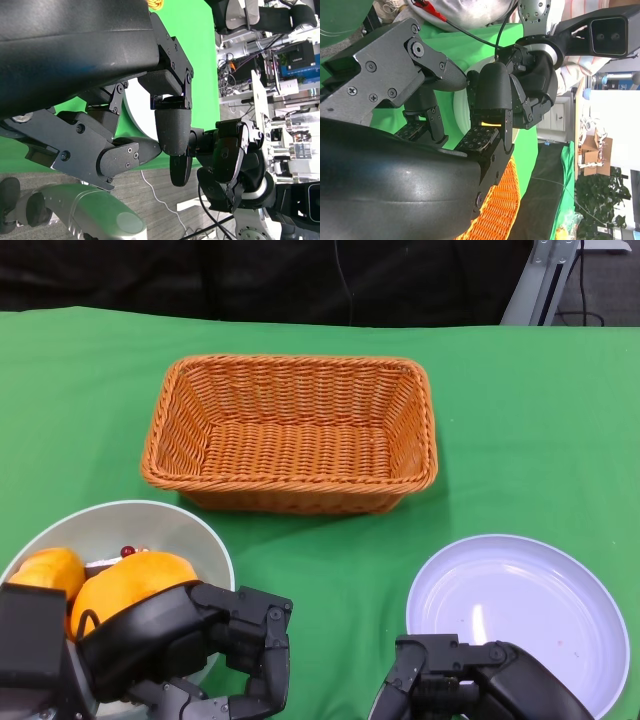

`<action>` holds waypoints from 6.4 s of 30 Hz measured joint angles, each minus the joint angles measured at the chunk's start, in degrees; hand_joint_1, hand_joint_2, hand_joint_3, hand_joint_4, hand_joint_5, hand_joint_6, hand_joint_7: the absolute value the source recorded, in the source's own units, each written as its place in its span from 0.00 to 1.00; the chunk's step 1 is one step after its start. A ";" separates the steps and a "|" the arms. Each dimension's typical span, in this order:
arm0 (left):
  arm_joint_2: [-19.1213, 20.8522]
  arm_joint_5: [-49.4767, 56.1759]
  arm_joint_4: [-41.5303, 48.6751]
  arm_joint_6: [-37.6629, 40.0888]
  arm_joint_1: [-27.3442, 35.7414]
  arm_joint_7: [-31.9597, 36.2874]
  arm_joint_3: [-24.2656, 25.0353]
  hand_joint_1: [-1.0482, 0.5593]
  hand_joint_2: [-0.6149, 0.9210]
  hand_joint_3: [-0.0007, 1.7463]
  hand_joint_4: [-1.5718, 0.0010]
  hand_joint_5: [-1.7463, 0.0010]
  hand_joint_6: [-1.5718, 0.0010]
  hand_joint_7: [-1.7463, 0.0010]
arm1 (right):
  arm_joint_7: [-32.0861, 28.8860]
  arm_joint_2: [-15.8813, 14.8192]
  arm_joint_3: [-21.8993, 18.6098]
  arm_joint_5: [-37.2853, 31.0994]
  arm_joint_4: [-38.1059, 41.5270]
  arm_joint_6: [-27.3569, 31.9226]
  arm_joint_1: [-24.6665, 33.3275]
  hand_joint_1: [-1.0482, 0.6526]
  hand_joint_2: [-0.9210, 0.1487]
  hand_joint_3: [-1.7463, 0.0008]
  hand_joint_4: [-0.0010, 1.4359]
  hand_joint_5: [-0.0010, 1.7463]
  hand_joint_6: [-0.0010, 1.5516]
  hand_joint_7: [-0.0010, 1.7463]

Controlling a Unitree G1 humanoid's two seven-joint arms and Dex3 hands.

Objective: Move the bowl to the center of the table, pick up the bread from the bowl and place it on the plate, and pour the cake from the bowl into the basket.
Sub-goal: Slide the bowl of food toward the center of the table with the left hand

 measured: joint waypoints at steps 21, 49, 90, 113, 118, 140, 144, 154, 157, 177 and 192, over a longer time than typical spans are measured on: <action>-0.01 0.29 0.00 0.02 0.00 0.00 -0.12 0.51 0.88 0.40 0.59 0.01 0.54 0.21 | 0.00 0.00 0.01 -0.11 0.25 -0.14 0.15 0.57 0.39 0.37 0.53 0.88 0.50 0.64; -2.75 -1.00 3.22 -4.48 -0.99 3.04 4.74 0.40 1.00 0.28 0.58 0.16 0.53 0.35 | -0.62 0.61 1.81 -1.16 2.27 -0.08 -1.60 0.56 0.40 0.38 0.54 0.90 0.51 0.64; 9.70 6.46 28.44 8.98 -17.72 31.86 28.39 0.22 1.00 0.29 0.80 1.00 0.81 1.00 | -1.43 1.77 2.30 -1.97 2.65 1.09 -1.92 0.57 0.40 0.37 0.54 0.88 0.51 0.64; 8.41 9.94 31.70 35.61 -22.44 39.50 23.21 0.21 1.00 0.33 0.82 0.99 0.83 0.99 | -1.39 2.11 2.56 -2.39 4.86 -0.34 -2.94 0.57 0.41 0.36 0.55 0.90 0.51 0.64; 9.28 9.87 31.71 38.89 -22.90 36.45 21.80 0.21 1.00 0.34 0.85 1.00 0.86 1.00 | -1.34 2.13 2.65 -2.39 4.99 -0.33 -3.16 0.57 0.41 0.36 0.55 0.89 0.52 0.64; 11.81 9.50 25.27 52.34 -23.68 29.10 16.01 0.20 1.00 0.34 0.97 1.00 0.93 1.00 | -1.53 2.30 3.71 -3.15 6.27 -0.94 -4.16 0.57 0.41 0.37 0.56 0.91 0.51 0.64; 11.77 8.34 21.52 54.35 -22.28 28.59 16.15 0.20 1.00 0.33 0.98 1.00 0.94 1.00 | -1.55 2.40 3.85 -3.15 6.76 -1.18 -4.27 0.57 0.41 0.37 0.55 0.91 0.52 0.63; 8.88 5.35 12.77 60.88 -19.63 29.85 18.24 0.21 1.00 0.29 1.00 1.00 0.95 1.00 | -1.69 2.44 3.92 -3.50 6.98 -2.12 -4.58 0.57 0.40 0.38 0.55 0.92 0.52 0.64; 7.88 4.74 11.51 62.84 -19.55 30.53 19.07 0.20 1.00 0.29 1.00 1.00 0.97 1.00 | -1.71 2.45 4.06 -3.53 6.98 -2.17 -4.64 0.57 0.41 0.37 0.56 0.91 0.52 0.63; 5.65 1.66 7.04 69.35 -19.82 31.13 18.14 0.21 1.00 0.32 1.00 1.00 1.00 1.00 | -2.10 3.35 4.36 -4.18 7.43 -2.43 -5.26 0.56 0.39 0.39 0.55 0.92 0.51 0.64; 2.62 0.56 3.52 71.57 -19.82 31.41 15.73 0.21 1.00 0.33 1.00 1.00 1.00 1.00 | -2.32 3.92 4.76 -4.66 7.68 -2.59 -5.48 0.57 0.39 0.38 0.55 0.90 0.51 0.64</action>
